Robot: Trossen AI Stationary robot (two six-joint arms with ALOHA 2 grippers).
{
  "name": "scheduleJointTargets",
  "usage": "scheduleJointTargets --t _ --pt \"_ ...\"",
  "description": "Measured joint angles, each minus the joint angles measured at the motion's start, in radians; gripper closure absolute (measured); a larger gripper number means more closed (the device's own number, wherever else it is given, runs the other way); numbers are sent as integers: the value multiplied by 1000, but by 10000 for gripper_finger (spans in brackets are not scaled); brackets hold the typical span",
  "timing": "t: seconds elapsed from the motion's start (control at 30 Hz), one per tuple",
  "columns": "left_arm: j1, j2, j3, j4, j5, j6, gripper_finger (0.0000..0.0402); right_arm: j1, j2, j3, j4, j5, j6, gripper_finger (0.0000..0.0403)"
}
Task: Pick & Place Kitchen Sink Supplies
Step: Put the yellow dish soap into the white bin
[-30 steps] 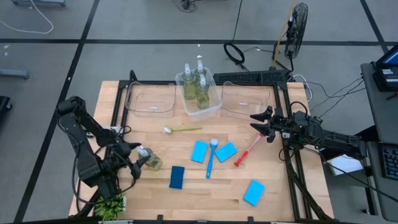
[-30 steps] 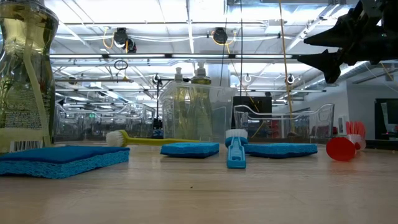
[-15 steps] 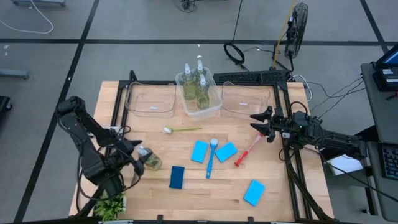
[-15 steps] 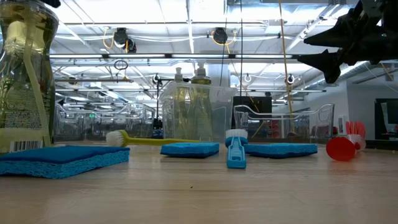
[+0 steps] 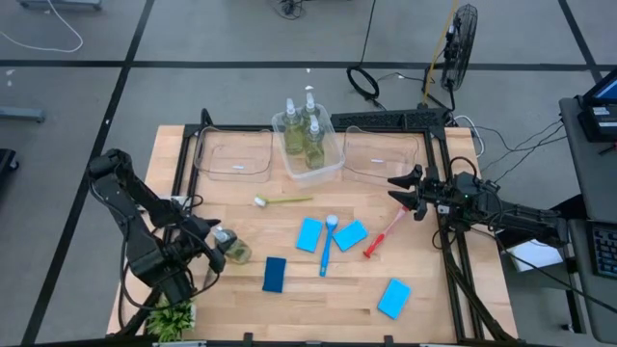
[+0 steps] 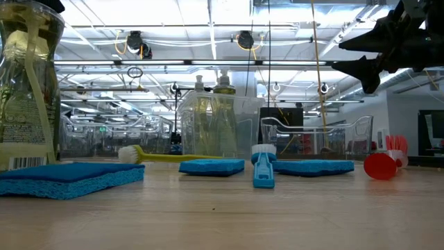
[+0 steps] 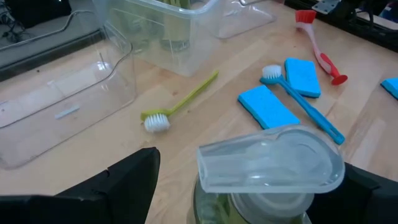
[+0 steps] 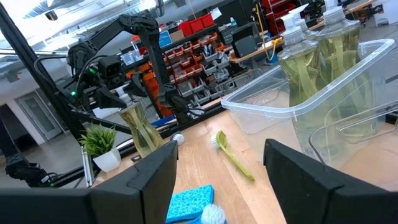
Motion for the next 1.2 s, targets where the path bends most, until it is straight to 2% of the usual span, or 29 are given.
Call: scheduleJointTargets --t 0.47,1.03,1.2 --pt "9 0 0 0 -3 -3 71 0 0 0 0 2 0 176" --pt "33 0 0 21 -18 37 236 0 0 0 0 2 0 177" --pt "33 0 -1 18 -69 42 280 0 0 0 0 2 0 177"
